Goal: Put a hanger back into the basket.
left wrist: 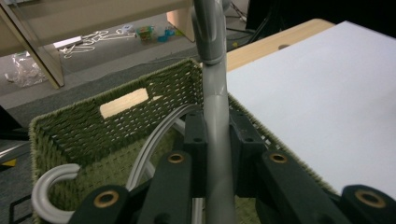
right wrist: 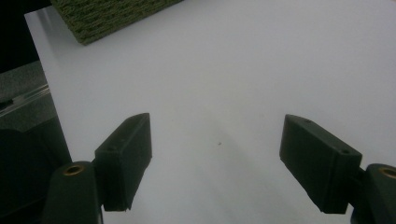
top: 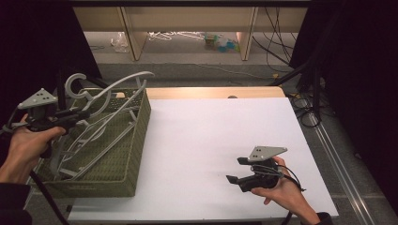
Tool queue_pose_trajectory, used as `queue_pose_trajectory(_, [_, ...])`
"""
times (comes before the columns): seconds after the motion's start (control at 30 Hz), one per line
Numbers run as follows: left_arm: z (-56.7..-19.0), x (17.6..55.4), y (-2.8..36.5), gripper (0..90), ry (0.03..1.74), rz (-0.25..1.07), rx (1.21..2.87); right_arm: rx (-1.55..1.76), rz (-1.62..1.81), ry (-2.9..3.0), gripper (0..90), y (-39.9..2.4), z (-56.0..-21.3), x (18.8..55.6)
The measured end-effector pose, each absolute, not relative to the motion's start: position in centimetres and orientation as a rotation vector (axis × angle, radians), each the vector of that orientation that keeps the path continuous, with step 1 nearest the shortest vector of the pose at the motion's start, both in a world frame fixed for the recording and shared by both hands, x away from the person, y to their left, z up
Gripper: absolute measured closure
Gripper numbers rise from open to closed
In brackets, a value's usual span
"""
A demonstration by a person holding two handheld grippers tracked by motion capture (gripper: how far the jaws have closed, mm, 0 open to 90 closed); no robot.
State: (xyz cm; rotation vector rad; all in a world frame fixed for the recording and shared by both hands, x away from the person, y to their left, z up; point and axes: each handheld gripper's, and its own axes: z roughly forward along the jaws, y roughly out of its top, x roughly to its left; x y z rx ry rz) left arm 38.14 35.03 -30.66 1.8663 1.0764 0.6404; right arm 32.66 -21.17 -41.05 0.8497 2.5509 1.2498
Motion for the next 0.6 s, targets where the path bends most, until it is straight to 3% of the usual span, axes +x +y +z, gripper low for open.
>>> queue_pose_trajectory(0.6, [-34.3,38.7,38.3,78.9,1.128,0.656,1.921,0.849,1.241,2.557,26.2,-21.2,-41.2,32.8])
